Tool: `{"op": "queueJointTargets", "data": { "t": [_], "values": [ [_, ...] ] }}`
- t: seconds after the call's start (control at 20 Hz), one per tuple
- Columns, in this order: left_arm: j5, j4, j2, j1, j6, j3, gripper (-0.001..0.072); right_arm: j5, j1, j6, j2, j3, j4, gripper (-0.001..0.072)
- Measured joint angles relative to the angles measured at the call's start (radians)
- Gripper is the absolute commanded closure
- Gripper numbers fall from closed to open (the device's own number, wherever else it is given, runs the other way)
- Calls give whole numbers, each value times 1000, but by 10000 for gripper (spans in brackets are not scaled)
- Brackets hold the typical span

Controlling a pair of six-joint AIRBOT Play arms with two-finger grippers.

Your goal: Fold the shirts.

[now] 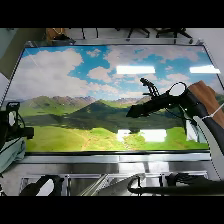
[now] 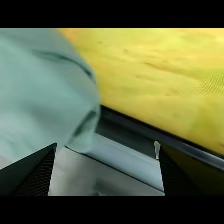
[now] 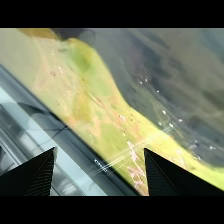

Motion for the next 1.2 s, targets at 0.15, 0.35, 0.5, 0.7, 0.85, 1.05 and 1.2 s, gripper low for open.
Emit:
{"op": "queueJointTargets", "data": {
  "t": [0.15,0.35,0.5,0.7,0.85,1.05,1.2],
  "values": [
    [143,60,2,114,14,-78,3,0,0,-10,0,0,6,115],
    [264,97,-24,246,44,-118,3,0,0,-14,0,0,15,115],
    [270,104,-95,320,55,-115,488,0,0,-15,0,0,21,115],
    [187,106,-196,369,66,-71,694,0,0,-18,0,0,24,254],
    [108,46,-224,325,73,57,694,-2,0,-18,0,0,34,438],
    [20,-175,-162,151,116,322,694,-4,-6,-17,4,3,72,696],
    [-18,-405,-70,-31,134,512,694,-7,-48,-17,28,20,124,697]
  ]
}}
